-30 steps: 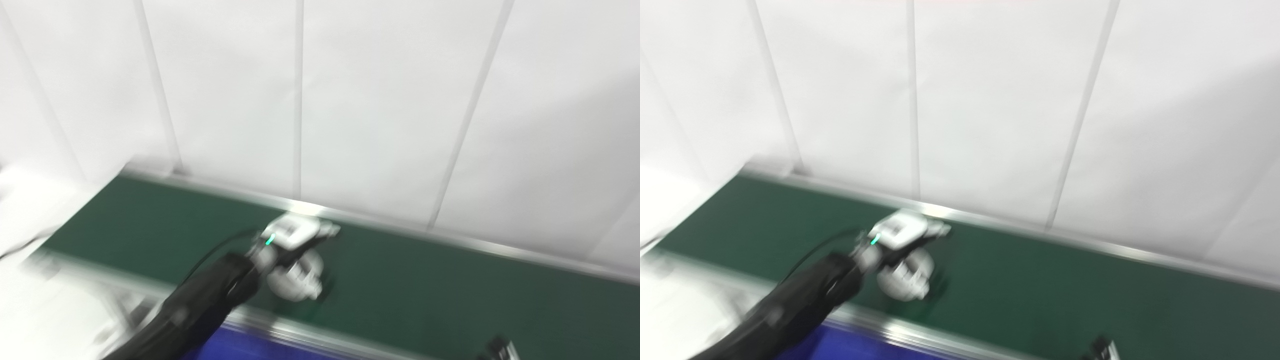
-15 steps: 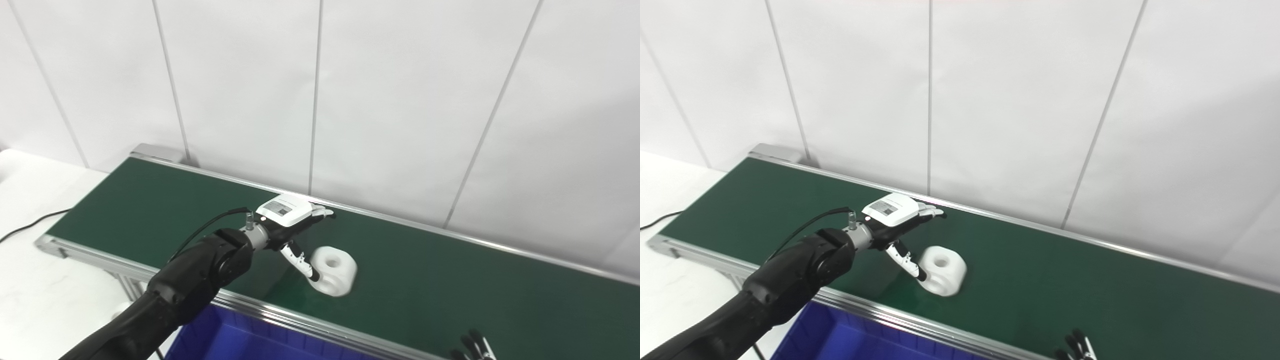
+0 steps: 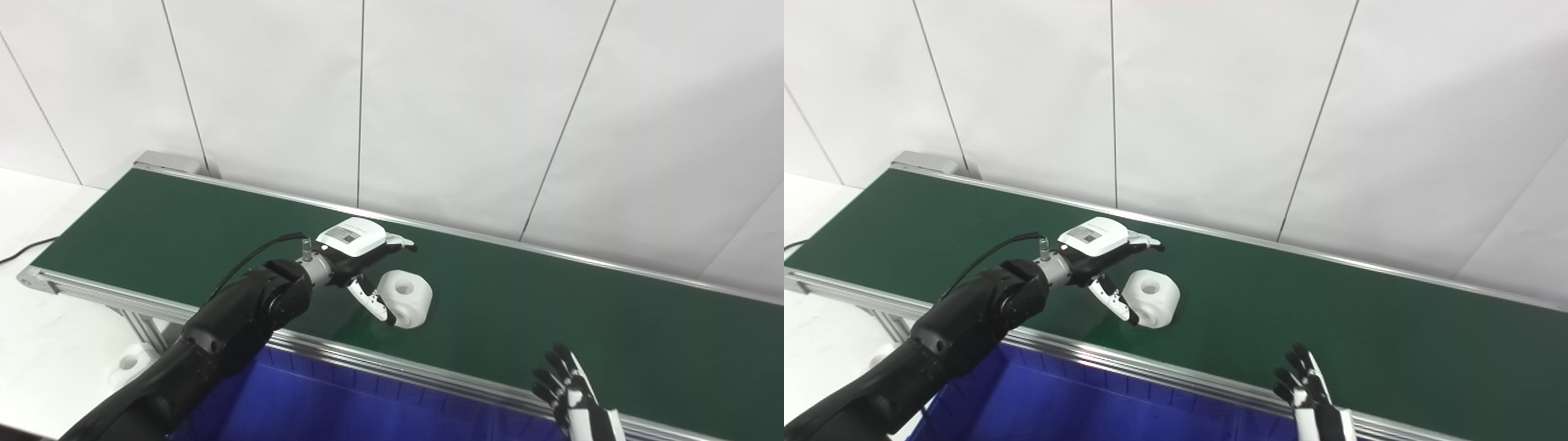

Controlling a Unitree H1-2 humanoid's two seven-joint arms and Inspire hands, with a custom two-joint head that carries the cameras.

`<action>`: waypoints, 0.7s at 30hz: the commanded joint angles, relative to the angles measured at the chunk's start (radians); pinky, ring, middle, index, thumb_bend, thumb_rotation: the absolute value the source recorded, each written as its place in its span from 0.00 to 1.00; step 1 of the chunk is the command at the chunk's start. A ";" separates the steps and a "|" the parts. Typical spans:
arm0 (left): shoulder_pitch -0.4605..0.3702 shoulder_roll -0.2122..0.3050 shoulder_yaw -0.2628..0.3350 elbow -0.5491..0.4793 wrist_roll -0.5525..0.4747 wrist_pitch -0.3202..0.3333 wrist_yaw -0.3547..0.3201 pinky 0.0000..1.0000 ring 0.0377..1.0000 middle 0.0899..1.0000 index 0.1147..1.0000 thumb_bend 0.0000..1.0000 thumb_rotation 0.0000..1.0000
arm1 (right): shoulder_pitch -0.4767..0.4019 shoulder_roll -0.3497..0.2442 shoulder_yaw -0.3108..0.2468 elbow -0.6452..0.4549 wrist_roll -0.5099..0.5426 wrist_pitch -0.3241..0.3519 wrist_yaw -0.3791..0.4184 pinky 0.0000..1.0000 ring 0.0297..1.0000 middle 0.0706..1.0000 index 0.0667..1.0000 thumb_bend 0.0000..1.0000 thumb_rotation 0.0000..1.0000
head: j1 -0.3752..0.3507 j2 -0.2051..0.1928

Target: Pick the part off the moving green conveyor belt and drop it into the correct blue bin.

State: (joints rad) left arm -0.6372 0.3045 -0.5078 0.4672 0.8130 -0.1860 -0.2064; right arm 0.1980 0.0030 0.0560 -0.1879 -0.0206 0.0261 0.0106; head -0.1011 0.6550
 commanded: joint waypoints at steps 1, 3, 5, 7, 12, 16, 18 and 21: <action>-0.045 -0.002 0.006 -0.025 -0.015 -0.009 0.000 0.83 0.88 0.89 0.87 0.94 0.47 | -0.017 0.008 0.007 -0.042 -0.018 0.015 -0.005 0.83 0.87 0.93 0.95 0.82 0.97 | -0.013 0.003; -0.043 -0.014 0.008 -0.026 -0.026 -0.017 -0.004 0.82 0.88 0.90 0.88 0.93 0.47 | -0.022 0.012 0.013 -0.043 -0.033 0.023 -0.009 0.83 0.86 0.93 0.95 0.81 0.97 | -0.035 0.006; -0.044 -0.022 0.010 -0.022 -0.037 -0.026 -0.004 0.81 0.88 0.89 0.87 0.93 0.46 | -0.025 0.017 0.018 -0.043 -0.047 0.030 -0.013 0.82 0.86 0.92 0.95 0.81 0.97 | -0.055 0.008; -0.045 -0.034 0.007 -0.022 -0.044 -0.023 -0.006 0.81 0.88 0.90 0.88 0.93 0.46 | -0.029 0.021 0.026 -0.039 -0.064 0.028 -0.014 0.82 0.86 0.92 0.95 0.81 0.97 | -0.072 0.009; -0.048 -0.062 -0.005 -0.020 -0.037 -0.022 -0.009 0.82 0.88 0.90 0.87 0.93 0.47 | -0.036 0.039 0.043 -0.034 -0.096 0.028 -0.022 0.80 0.84 0.92 0.95 0.78 0.97 | -0.098 0.010; -0.057 -0.078 -0.015 -0.002 -0.024 -0.009 0.000 0.83 0.89 0.90 0.88 0.92 0.44 | -0.037 0.058 0.056 -0.033 -0.118 0.029 -0.035 0.79 0.84 0.91 0.95 0.78 0.98 | -0.134 0.008; -0.060 -0.089 -0.012 0.016 -0.016 -0.001 0.025 0.83 0.89 0.90 0.88 0.91 0.43 | -0.036 0.075 0.061 -0.035 -0.115 0.026 -0.041 0.80 0.85 0.92 0.94 0.76 0.97 | -0.153 0.009; -0.066 -0.104 -0.010 0.037 -0.008 0.010 0.047 0.83 0.89 0.90 0.88 0.91 0.42 | -0.034 0.092 0.069 -0.039 -0.117 0.031 -0.046 0.80 0.86 0.92 0.94 0.75 0.96 | -0.163 0.010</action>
State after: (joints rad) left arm -0.6444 0.2082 -0.5310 0.5144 0.7976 -0.1798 -0.1983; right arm 0.1754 0.0793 0.1161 -0.1889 -0.1360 0.0608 -0.0299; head -0.2653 0.6657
